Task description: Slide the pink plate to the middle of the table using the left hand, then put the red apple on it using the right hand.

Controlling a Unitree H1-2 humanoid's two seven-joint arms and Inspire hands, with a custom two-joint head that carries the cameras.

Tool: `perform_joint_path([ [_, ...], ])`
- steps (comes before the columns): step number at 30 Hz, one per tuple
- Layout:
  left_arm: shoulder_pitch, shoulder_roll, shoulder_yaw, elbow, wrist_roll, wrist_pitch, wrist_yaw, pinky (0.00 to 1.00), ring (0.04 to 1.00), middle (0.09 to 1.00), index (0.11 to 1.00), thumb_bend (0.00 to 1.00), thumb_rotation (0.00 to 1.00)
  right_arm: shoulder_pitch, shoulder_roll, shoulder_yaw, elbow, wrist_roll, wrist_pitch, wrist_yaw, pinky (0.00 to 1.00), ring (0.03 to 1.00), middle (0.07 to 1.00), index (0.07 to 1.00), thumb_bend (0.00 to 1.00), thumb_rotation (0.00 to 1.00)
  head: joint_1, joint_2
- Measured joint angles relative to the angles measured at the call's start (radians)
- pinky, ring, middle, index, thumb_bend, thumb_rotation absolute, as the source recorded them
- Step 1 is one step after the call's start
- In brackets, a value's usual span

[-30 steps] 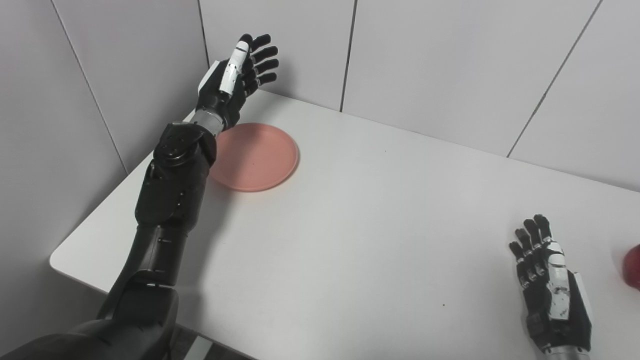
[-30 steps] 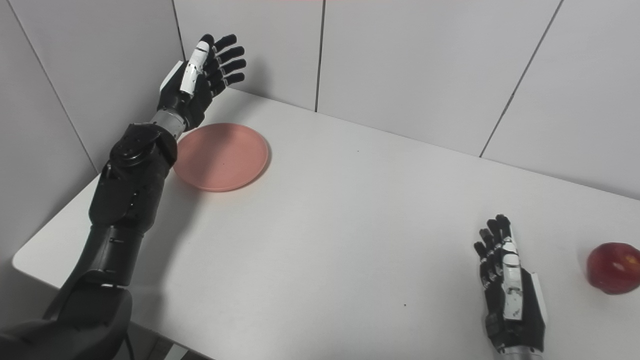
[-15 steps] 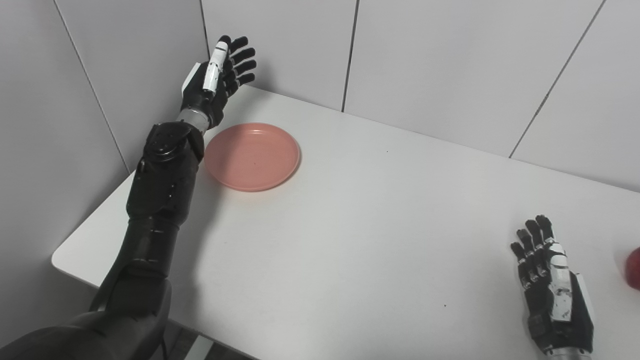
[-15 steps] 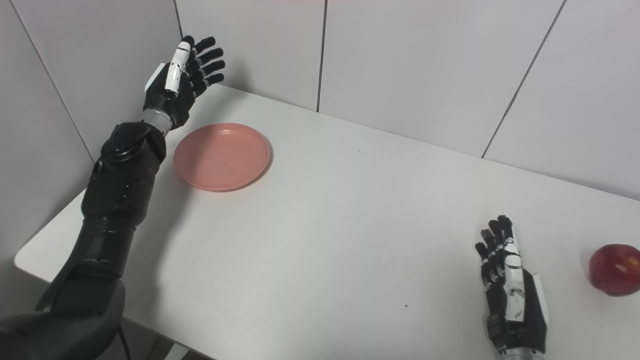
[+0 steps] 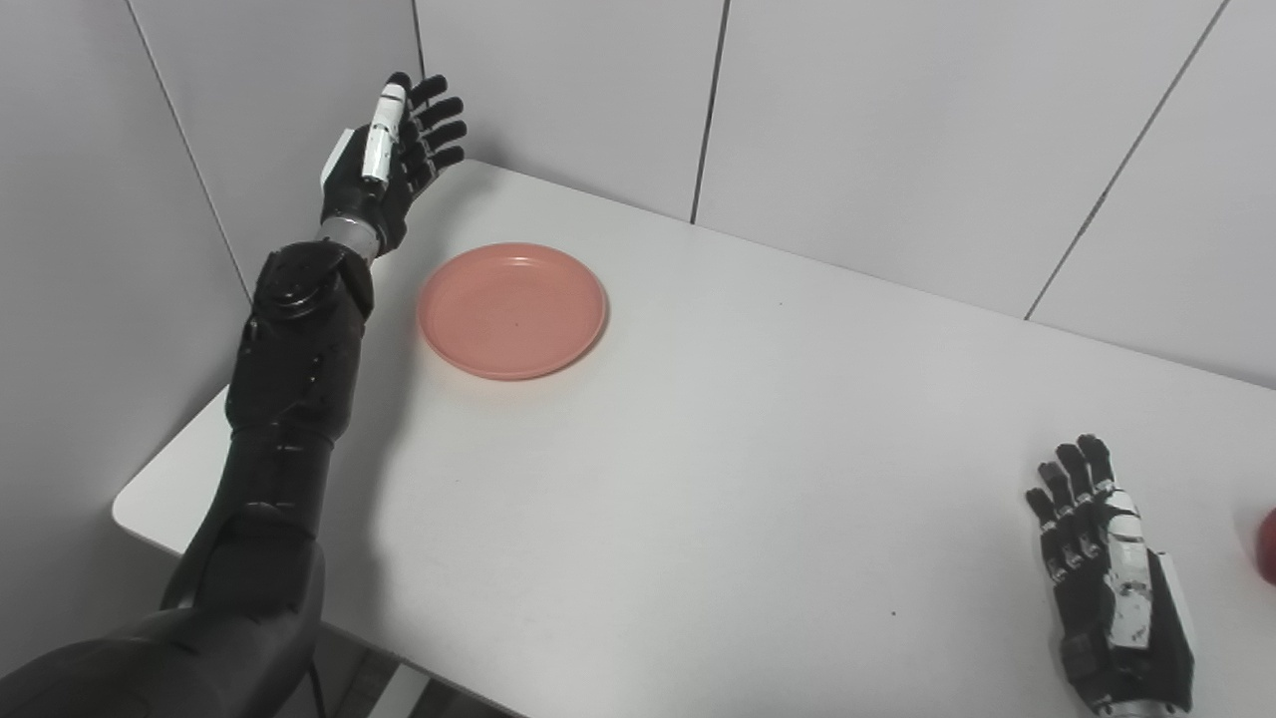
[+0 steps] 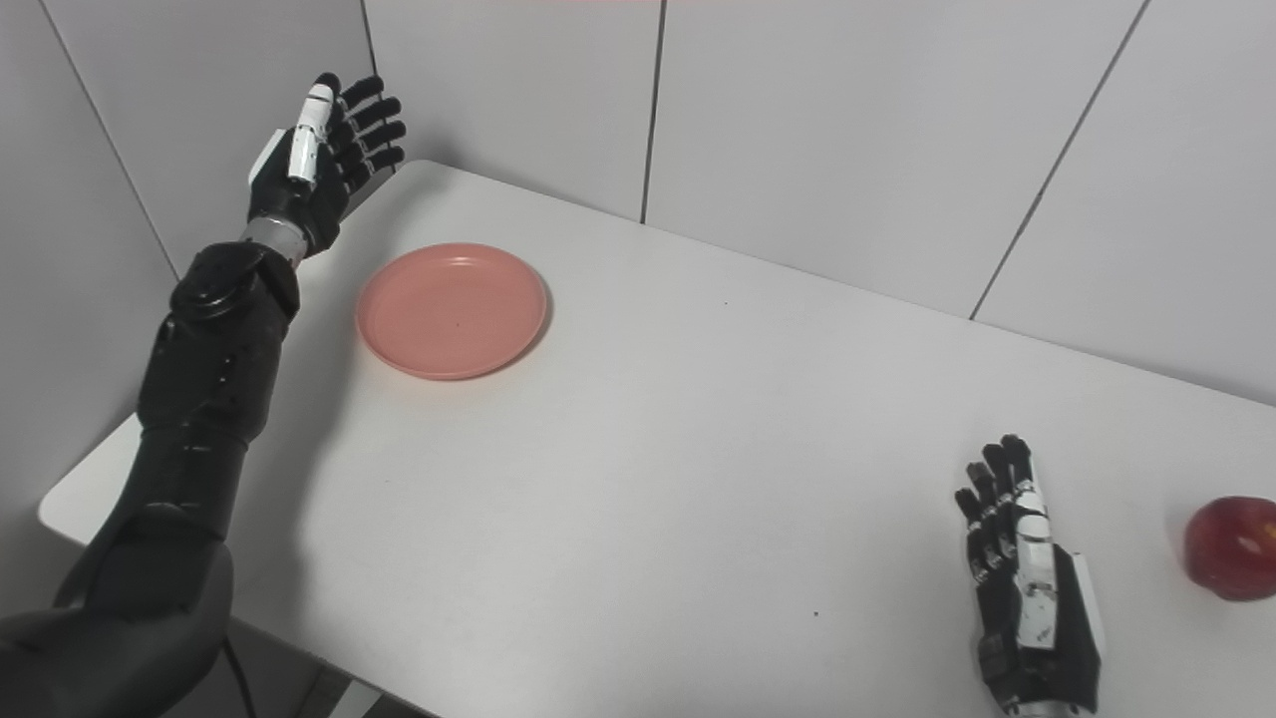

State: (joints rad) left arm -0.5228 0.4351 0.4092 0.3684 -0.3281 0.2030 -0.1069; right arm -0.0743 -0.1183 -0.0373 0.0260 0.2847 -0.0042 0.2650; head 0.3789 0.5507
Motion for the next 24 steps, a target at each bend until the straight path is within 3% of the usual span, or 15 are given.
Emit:
perform_joint_path([
  [16,0.039,0.002,0.018,0.018,-0.002,-0.009,0.012,0.83,0.824,0.823,0.812,0.3,1.0,0.0,-0.003,-0.003,0.0,0.006,0.0,0.0,1.0,1.0,1.0,1.0,0.05,1.0,0.002,0.003],
  [24,0.062,0.002,0.015,0.107,-0.003,-0.06,0.001,0.85,0.846,0.851,0.83,0.31,1.0,0.002,-0.004,-0.004,-0.003,0.006,0.0,0.0,1.0,1.0,1.0,1.0,0.06,1.0,0.002,0.006],
])
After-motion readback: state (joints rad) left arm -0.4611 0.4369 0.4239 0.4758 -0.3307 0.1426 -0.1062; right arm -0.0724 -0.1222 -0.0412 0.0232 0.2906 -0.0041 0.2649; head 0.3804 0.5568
